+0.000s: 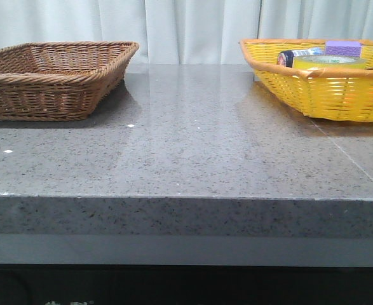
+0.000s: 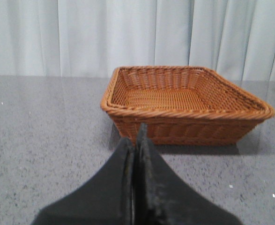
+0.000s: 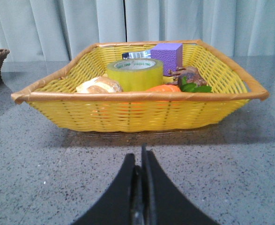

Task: Transfer tape with both arms

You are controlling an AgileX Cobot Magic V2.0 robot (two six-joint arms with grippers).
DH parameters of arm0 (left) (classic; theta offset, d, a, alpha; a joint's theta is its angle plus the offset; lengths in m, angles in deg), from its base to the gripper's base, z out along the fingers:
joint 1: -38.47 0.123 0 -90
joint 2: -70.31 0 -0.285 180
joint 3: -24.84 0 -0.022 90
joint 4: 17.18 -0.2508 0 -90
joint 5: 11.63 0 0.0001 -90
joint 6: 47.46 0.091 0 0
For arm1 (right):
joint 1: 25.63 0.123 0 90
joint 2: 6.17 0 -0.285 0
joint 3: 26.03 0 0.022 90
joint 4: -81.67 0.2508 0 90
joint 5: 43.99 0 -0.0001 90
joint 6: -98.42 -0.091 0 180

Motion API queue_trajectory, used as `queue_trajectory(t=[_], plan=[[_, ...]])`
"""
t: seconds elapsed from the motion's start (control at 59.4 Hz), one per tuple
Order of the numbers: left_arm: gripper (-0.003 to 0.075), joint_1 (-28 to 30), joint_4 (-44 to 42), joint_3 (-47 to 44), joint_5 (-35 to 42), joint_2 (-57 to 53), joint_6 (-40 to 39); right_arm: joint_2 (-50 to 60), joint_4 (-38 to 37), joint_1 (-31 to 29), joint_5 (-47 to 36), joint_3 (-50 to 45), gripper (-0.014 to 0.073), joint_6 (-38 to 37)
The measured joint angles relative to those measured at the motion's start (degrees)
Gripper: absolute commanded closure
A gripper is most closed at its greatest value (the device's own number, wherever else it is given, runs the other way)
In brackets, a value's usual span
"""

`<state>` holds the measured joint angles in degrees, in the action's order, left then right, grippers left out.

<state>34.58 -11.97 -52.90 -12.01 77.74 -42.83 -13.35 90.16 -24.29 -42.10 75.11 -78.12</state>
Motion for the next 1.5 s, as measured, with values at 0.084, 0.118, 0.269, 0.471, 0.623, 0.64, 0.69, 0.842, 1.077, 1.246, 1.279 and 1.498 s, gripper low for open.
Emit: queue_trajectory(t=[0.084, 0.118, 0.269, 0.471, 0.623, 0.64, 0.69, 0.842, 1.077, 1.246, 1.279, 1.498], plan=[[0.074, 0.0, 0.1, 0.0, 1.1, 0.0, 0.0, 0.0, 1.1, 0.0, -0.3, 0.1, 0.0662, 0.0], [0.074, 0.0, 0.4, 0.0, 1.3, 0.0, 0.0, 0.0, 1.6, 0.0, -0.3, 0.5, 0.0662, 0.0], [0.074, 0.0, 3.8, 1.7, -0.1, 0.0, 0.0, 0.0, 2.2, 0.0, 1.1, 5.7, 0.0662, 0.0], [0.074, 0.0, 4.5, 15.3, -8.4, 2.3, 0.0, -0.9, 2.0, 0.0, 8.5, 17.6, 0.0662, 0.0], [0.074, 0.0, 4.5, 27.9, -18.5, 9.3, 0.0, -6.8, 0.4, 0.0, 16.0, 28.2, 0.0662, 0.0], [0.074, 0.0, 4.5, 29.5, -20.0, 10.4, 0.0, -7.7, 0.3, 0.0, 17.1, 29.6, 0.0662, 0.0], [0.074, 0.0, 4.5, 33.2, -23.5, 13.3, 0.0, -10.1, 0.1, 0.0, 19.5, 32.5, 0.0662, 0.0], [0.074, 0.0, 4.5, 42.5, -33.7, 22.7, 0.0, -18.1, -0.1, 0.0, 26.8, 40.7, 0.0662, 0.0], [0.074, 0.0, 4.5, 45.5, -37.6, 32.6, 0.0, -28.5, -0.3, 0.0, 31.8, 44.0, 0.0662, 0.0], [0.074, 0.0, 4.5, 45.3, -37.8, 37.5, 0.0, -34.5, -0.4, 0.0, 32.2, 44.0, 0.0662, 0.0], [0.0739, 0.0, 4.5, 45.3, -37.8, 38.5, 0.0, -35.7, -0.4, 0.0, 32.3, 44.0, 0.0662, 0.0], [0.0537, 0.0, 3.8, 45.2, -37.2, 44.4, 0.0, -42.3, -0.4, 0.0, 32.7, 44.0, 0.0508, 0.0]])
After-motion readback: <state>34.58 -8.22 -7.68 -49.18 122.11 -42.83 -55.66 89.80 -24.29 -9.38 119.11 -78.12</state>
